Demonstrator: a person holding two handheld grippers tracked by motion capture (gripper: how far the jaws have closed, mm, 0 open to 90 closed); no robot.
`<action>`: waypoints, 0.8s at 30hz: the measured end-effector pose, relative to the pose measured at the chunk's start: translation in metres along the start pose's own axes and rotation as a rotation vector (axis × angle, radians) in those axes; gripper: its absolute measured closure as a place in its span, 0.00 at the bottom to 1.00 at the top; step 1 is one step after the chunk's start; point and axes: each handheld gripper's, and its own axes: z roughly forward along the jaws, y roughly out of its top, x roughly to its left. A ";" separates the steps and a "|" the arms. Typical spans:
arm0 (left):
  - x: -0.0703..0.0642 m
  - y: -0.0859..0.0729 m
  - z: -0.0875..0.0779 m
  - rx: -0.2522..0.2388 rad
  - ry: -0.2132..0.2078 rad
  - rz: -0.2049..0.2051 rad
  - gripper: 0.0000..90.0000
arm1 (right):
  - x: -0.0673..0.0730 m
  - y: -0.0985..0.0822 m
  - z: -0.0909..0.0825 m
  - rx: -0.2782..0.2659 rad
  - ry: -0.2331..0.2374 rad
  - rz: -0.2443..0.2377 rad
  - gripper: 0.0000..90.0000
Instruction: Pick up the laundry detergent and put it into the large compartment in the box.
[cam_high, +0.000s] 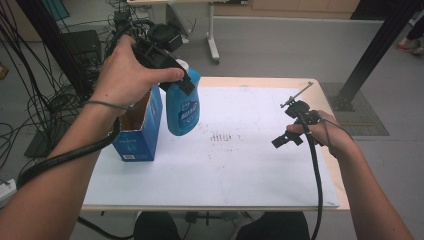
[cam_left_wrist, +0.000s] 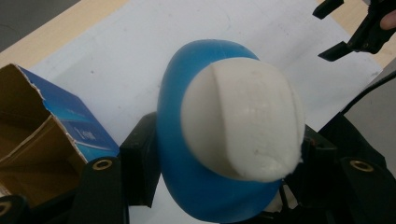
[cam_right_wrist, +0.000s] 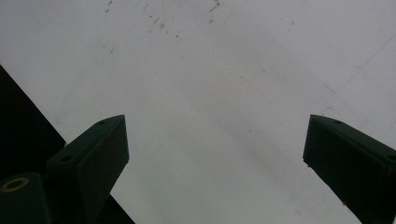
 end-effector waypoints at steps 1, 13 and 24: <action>0.000 0.002 -0.004 -0.004 -0.002 -0.006 0.43 | 0.000 0.000 -0.001 0.000 0.000 0.003 0.07; 0.006 0.027 -0.042 -0.049 -0.011 -0.031 0.42 | 0.001 0.000 -0.004 -0.001 -0.002 0.002 0.07; 0.021 0.029 -0.045 -0.066 0.004 -0.084 0.42 | -0.002 -0.002 -0.003 -0.008 0.002 0.001 0.07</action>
